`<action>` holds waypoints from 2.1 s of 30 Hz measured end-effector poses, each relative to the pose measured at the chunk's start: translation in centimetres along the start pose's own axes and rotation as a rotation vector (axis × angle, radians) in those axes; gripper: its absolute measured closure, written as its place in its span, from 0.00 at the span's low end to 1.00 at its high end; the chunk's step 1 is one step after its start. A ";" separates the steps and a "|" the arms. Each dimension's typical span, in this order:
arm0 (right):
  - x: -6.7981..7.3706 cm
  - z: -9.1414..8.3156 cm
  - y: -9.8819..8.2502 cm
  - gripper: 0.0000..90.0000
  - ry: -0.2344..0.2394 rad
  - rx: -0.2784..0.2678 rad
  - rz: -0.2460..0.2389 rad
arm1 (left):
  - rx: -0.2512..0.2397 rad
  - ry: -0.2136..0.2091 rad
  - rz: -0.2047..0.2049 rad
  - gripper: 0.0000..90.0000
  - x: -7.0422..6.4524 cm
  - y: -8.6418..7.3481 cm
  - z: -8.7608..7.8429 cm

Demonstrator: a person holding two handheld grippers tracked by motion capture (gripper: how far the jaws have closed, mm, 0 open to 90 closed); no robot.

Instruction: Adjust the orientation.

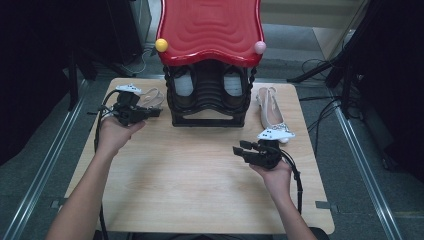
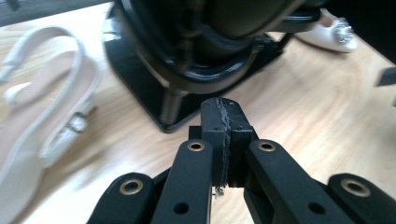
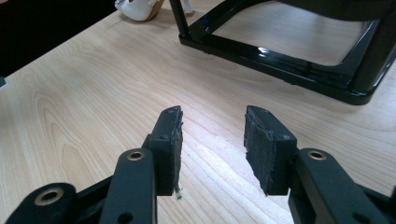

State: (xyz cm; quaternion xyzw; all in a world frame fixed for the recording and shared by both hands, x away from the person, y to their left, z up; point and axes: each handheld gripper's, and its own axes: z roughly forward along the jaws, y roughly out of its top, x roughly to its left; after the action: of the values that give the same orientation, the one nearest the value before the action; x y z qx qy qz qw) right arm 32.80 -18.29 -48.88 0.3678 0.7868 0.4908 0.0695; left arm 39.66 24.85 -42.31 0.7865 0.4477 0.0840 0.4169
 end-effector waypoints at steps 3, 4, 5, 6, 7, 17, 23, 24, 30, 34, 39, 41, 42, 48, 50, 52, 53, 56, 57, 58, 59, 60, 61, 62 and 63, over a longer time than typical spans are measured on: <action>0.2 0.2 -0.1 0.65 0.005 0.004 -0.007 | -0.001 0.020 -0.020 1.00 1.0 0.3 0.2; 0.3 0.2 0.0 0.65 0.006 0.004 -0.010 | -0.001 0.022 -0.025 1.00 1.3 0.4 0.3; 0.3 0.3 0.0 0.65 0.008 0.004 -0.010 | 0.005 0.038 -0.025 1.00 1.7 0.6 0.4; 0.3 0.3 0.0 0.65 0.011 0.005 -0.012 | 0.000 0.043 -0.036 1.00 2.0 0.8 0.5; 0.4 0.4 -0.1 0.65 0.013 0.005 -0.011 | 0.000 0.042 -0.041 1.00 2.2 0.9 0.6; 0.7 0.9 -0.2 0.64 0.023 0.026 -0.020 | -0.005 0.096 -0.088 1.00 5.1 2.6 2.1; 0.8 0.9 -0.3 0.64 0.022 0.033 -0.020 | -0.024 0.125 -0.166 1.00 7.3 2.2 2.8; 0.8 0.9 -0.3 0.64 0.020 0.034 -0.022 | -0.016 0.136 -0.168 1.00 7.5 2.0 3.1; 0.8 0.9 -0.5 0.64 0.012 0.043 -0.026 | 0.006 0.143 -0.202 1.00 8.8 1.4 4.6; 0.8 1.0 -0.6 0.64 0.010 0.052 -0.029 | 0.040 0.123 -0.204 1.00 8.6 1.0 5.5; 0.7 1.0 -0.6 0.63 0.010 0.050 -0.024 | 0.061 0.105 -0.192 1.00 8.5 0.7 5.7; 0.8 1.0 -0.6 0.63 0.011 0.051 -0.028 | 0.066 0.103 -0.188 0.99 8.4 0.6 5.7; 0.8 1.0 -0.6 0.63 0.011 0.051 -0.028 | 0.074 0.098 -0.184 0.99 8.3 0.5 5.6; 0.8 1.0 -0.6 0.63 0.012 0.049 -0.028 | 0.088 0.090 -0.185 0.99 8.2 0.2 5.4; 0.8 1.0 -0.6 0.63 0.013 0.048 -0.030 | 0.083 0.089 -0.188 0.99 8.1 0.1 5.3; 0.8 1.0 -0.5 0.63 0.015 0.045 -0.029 | 0.085 0.089 -0.191 0.99 8.0 0.0 5.2; 0.8 1.0 -0.5 0.63 0.016 0.043 -0.029 | 0.077 0.090 -0.195 0.99 8.0 -0.1 5.1; 0.8 1.2 -0.5 0.63 0.017 0.041 -0.031 | 0.055 0.081 -0.214 0.98 8.0 -0.6 4.8; 0.8 1.2 -0.4 0.63 0.018 0.040 -0.031 | 0.047 0.076 -0.224 0.98 8.0 -0.8 4.7; 0.8 1.3 -0.4 0.63 0.019 0.040 -0.031 | 0.037 0.074 -0.231 0.98 8.0 -1.2 4.5; 0.8 1.4 -0.4 0.63 0.022 0.038 -0.032 | 0.036 0.071 -0.231 0.98 8.0 -1.3 4.4; 0.8 1.5 -0.3 0.63 0.023 0.038 -0.031 | 0.034 0.071 -0.231 0.98 8.0 -1.5 4.3; 0.8 1.5 -0.3 0.63 0.026 0.039 -0.032 | 0.031 0.074 -0.229 0.98 7.9 -1.6 4.1; 0.9 1.7 -0.3 0.63 0.028 0.039 -0.031 | 0.024 0.081 -0.229 0.98 7.8 -1.7 4.0; 0.9 1.8 -0.2 0.63 0.032 0.041 -0.034 | 0.033 0.081 -0.221 0.97 7.7 -1.8 3.8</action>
State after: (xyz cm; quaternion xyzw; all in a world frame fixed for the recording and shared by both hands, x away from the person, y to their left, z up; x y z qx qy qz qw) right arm 32.93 -16.48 -49.77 0.3478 0.8039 0.4791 0.0577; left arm 44.93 29.08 -47.93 0.7352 0.5494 0.0621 0.3921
